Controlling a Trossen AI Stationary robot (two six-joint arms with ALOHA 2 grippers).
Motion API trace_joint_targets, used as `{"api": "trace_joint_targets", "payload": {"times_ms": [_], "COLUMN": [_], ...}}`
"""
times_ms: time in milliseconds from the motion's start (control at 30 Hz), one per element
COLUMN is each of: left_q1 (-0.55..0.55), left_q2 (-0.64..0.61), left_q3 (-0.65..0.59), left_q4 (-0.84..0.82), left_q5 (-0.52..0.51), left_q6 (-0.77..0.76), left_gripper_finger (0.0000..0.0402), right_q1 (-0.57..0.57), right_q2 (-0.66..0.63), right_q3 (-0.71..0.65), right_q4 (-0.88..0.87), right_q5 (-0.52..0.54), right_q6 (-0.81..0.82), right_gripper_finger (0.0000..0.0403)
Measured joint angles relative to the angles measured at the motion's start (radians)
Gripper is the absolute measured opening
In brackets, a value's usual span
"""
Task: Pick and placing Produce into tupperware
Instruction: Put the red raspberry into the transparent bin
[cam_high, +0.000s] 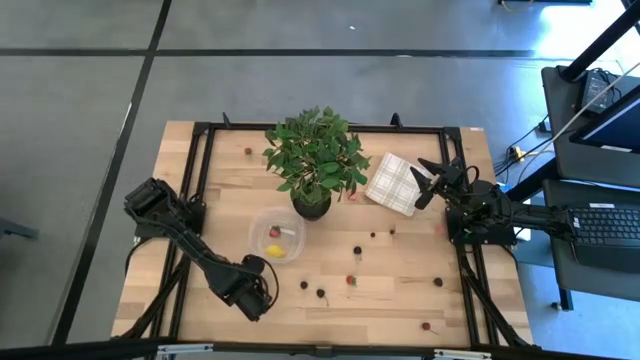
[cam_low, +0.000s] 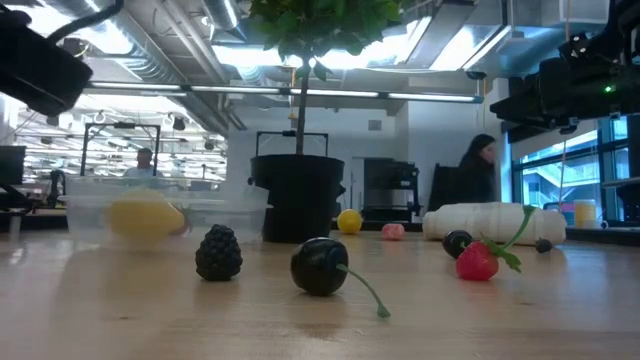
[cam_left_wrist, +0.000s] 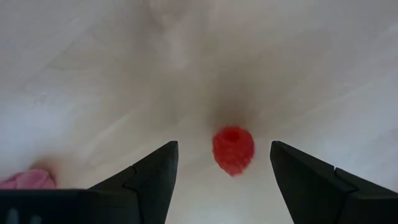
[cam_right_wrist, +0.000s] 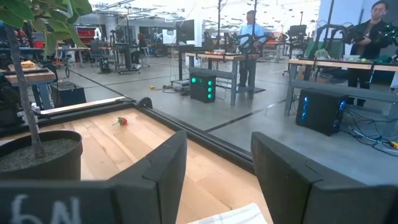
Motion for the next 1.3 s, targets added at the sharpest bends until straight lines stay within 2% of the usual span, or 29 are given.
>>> {"api": "trace_joint_targets", "payload": {"times_ms": [133, 1300], "left_q1": [0.0, 0.0], "left_q2": [0.0, 0.014], "left_q3": [-0.001, -0.003], "left_q4": [0.003, 0.023], "left_q5": [-0.029, -0.015], "left_q6": [0.003, -0.001], "left_gripper_finger": [0.0247, 0.0247], "right_q1": [0.0, 0.0], "right_q2": [0.0, 0.0], "right_q3": [0.0, 0.0], "right_q4": [0.0, 0.0], "right_q5": [0.0, 0.0], "right_q6": [0.0, 0.0], "right_gripper_finger": [0.0182, 0.0182]}}
